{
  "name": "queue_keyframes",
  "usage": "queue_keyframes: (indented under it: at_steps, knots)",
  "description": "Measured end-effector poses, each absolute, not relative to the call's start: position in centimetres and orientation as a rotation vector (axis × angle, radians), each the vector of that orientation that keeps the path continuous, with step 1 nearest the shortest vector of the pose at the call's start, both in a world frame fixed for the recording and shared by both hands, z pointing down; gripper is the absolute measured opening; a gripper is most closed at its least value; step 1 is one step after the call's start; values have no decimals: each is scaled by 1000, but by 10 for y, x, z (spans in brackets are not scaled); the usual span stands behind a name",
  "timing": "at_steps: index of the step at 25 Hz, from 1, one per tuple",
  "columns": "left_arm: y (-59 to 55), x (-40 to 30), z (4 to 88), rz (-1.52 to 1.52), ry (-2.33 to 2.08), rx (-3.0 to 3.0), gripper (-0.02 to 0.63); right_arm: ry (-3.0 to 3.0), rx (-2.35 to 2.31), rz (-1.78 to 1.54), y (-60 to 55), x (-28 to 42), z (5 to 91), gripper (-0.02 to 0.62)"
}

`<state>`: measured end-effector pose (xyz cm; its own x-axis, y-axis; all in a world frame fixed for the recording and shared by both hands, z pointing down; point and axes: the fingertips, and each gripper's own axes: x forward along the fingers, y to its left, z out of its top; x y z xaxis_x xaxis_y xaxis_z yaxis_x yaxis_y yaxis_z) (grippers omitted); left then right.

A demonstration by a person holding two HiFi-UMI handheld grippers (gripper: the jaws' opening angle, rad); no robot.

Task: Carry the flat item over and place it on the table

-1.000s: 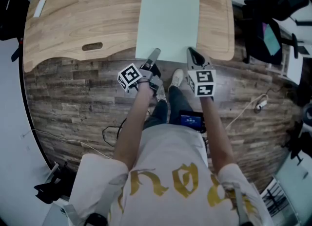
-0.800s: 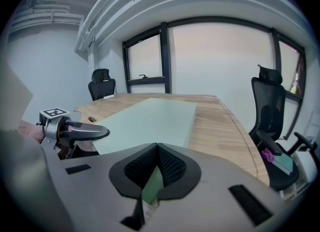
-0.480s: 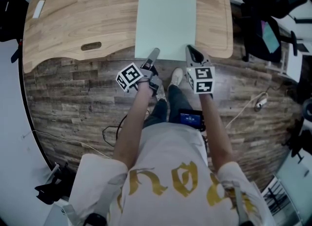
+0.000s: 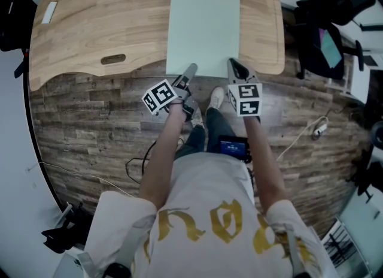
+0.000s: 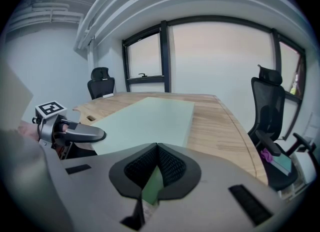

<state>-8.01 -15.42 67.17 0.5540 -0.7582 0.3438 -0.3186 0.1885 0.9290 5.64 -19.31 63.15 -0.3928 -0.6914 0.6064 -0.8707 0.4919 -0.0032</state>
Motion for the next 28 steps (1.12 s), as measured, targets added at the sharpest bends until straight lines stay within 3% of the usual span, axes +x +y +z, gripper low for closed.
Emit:
queue_keyframes:
  at_steps: [28]
  knots:
    - [-127,-96,673,-244,-1018,1460,354,-2174,1280,437,-195,61,635,-3]
